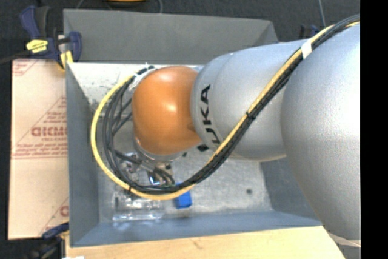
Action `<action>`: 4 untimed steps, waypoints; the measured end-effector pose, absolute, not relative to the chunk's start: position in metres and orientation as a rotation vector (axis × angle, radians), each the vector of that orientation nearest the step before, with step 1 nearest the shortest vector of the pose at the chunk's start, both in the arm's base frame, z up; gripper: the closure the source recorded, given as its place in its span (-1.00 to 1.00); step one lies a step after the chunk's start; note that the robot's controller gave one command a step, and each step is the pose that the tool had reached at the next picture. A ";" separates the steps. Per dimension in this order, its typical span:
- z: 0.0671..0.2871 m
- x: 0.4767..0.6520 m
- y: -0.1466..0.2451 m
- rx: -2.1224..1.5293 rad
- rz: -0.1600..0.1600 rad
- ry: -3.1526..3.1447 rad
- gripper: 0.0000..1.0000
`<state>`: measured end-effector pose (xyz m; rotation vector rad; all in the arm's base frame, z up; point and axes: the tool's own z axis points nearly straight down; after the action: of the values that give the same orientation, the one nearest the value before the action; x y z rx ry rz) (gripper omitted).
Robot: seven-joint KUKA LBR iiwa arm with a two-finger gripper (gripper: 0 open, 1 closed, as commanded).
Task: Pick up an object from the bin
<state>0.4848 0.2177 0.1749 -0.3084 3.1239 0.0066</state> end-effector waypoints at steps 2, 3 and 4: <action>0.150 0.479 0.104 -0.119 0.000 3.137 -1.00; 0.071 0.496 0.081 -0.335 0.000 3.122 -1.00; 0.071 0.497 0.081 -0.332 0.002 3.120 1.00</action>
Offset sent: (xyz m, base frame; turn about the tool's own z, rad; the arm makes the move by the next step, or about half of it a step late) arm -0.0063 -0.1132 -0.0252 0.1180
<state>0.4970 0.0811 0.0712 -0.3316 3.1201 0.0016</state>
